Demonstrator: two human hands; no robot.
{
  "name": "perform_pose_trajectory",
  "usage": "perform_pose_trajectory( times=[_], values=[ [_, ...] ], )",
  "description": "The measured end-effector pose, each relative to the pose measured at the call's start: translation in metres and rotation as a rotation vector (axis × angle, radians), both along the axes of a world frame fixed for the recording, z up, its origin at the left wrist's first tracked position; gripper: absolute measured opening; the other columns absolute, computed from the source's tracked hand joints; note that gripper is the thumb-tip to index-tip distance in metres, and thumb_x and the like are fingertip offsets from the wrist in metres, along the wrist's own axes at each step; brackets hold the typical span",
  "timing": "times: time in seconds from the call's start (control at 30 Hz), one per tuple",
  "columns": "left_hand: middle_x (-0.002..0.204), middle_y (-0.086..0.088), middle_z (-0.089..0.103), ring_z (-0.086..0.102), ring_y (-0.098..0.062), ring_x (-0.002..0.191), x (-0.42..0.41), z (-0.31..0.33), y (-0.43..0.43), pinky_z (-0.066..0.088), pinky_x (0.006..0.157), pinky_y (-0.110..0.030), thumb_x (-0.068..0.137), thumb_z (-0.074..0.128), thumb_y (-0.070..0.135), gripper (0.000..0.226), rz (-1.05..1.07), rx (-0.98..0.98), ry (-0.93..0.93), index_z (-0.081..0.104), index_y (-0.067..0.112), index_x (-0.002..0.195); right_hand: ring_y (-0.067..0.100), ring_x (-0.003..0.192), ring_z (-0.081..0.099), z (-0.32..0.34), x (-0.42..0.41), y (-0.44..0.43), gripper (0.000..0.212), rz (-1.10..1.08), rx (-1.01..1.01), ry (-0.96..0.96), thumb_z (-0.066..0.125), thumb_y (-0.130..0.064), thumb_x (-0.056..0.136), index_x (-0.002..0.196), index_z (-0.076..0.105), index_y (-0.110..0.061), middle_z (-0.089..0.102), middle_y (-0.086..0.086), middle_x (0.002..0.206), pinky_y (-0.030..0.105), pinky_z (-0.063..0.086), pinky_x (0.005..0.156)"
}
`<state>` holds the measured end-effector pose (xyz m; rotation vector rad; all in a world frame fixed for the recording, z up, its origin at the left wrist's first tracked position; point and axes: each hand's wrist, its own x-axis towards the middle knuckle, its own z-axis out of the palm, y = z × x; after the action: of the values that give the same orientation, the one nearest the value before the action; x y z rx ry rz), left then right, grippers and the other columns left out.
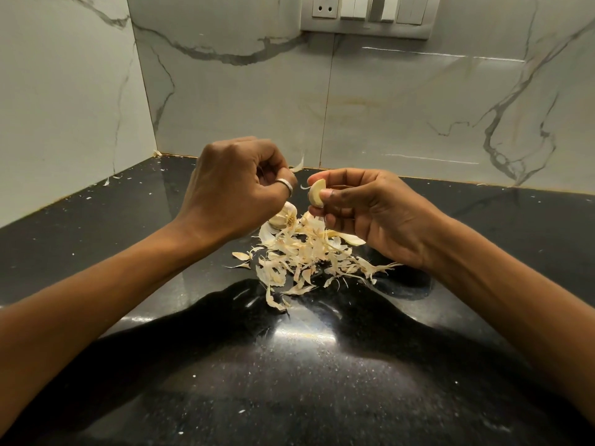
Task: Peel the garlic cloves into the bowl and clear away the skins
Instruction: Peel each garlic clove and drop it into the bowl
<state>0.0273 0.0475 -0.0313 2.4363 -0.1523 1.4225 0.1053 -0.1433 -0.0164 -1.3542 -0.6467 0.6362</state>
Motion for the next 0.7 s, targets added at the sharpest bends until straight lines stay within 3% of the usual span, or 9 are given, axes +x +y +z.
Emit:
perform_pose_trajectory(
  times=[0.1,0.27,0.43,0.7],
  values=[
    [0.069,0.004,0.064,0.058,-0.01,0.06,-0.0011,-0.0009,-0.0018,0.05,0.057,-0.024,0.084,0.065,0.029,0.016,-0.009,0.041,0.004,0.07,0.015,0.078,0.02,0.082,0.073,0.0016,-0.0003,-0.0007,0.022,-0.019,0.011,-0.006,0.057,0.007,0.093,0.107,0.07,-0.004,0.074,0.011,0.09,0.023,0.057,0.066],
    [0.082,0.001,0.072,0.064,-0.013,0.067,-0.0013,-0.0003,-0.0003,0.058,0.062,-0.031,0.086,0.062,0.021,0.018,-0.045,0.077,0.026,0.075,0.016,0.097,0.02,0.085,0.074,0.0018,-0.0008,-0.0004,0.018,-0.04,0.005,-0.037,0.06,0.005,0.092,0.102,0.07,-0.007,0.075,0.008,0.09,0.023,0.056,0.064],
    [0.078,0.003,0.071,0.063,-0.01,0.063,-0.0008,-0.0017,-0.0024,0.058,0.058,-0.032,0.088,0.064,0.03,0.019,-0.079,0.091,0.057,0.077,0.015,0.091,0.018,0.085,0.074,-0.0001,0.0003,-0.0003,0.016,-0.043,-0.015,-0.105,0.063,0.002,0.092,0.102,0.069,-0.007,0.075,0.007,0.093,0.024,0.055,0.066],
    [0.087,0.003,0.07,0.065,-0.014,0.069,0.0009,-0.0041,-0.0022,0.06,0.06,-0.039,0.085,0.063,0.038,0.027,-0.141,0.078,0.15,0.075,0.018,0.099,0.019,0.084,0.073,-0.0006,0.0016,0.0002,0.017,-0.036,-0.009,-0.112,0.06,0.005,0.093,0.104,0.069,-0.005,0.074,0.011,0.098,0.025,0.055,0.066]
  ],
)
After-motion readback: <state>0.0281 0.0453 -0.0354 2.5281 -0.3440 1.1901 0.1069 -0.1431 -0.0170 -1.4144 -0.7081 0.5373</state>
